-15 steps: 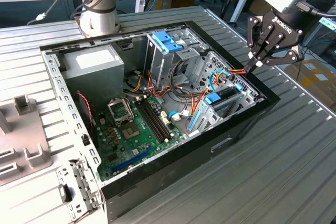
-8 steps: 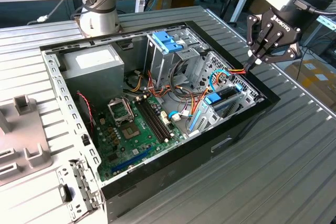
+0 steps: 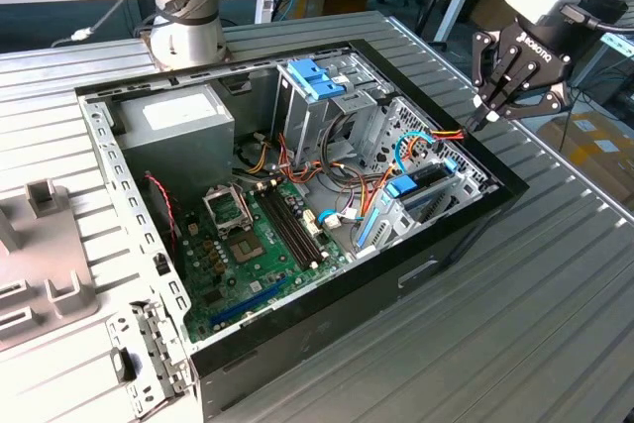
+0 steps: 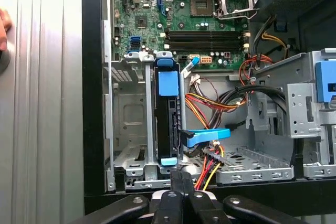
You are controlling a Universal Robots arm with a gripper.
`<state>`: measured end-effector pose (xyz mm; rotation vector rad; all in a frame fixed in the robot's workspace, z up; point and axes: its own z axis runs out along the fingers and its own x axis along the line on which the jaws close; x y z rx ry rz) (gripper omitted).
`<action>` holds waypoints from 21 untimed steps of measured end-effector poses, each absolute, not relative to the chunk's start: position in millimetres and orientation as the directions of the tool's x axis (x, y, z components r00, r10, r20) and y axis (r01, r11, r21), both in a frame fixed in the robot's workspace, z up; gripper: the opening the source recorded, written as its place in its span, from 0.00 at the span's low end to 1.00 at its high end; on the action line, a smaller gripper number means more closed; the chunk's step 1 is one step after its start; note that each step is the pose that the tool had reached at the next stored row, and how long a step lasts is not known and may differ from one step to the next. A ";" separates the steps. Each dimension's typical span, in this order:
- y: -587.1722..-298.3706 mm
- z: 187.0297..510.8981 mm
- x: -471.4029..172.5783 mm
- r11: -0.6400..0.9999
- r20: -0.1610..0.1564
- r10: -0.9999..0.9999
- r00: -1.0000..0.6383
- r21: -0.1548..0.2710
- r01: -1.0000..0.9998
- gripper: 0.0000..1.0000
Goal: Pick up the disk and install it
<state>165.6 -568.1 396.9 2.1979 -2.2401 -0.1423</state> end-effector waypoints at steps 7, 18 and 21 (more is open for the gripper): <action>-557.2 392.9 174.6 0.012 -0.063 -0.998 -0.017 0.068 -0.998 0.11; -555.8 390.9 175.2 0.011 -0.096 -0.995 -0.016 0.047 -0.999 0.11; -555.8 390.6 175.1 0.011 -0.097 -0.995 -0.012 0.003 -1.000 0.11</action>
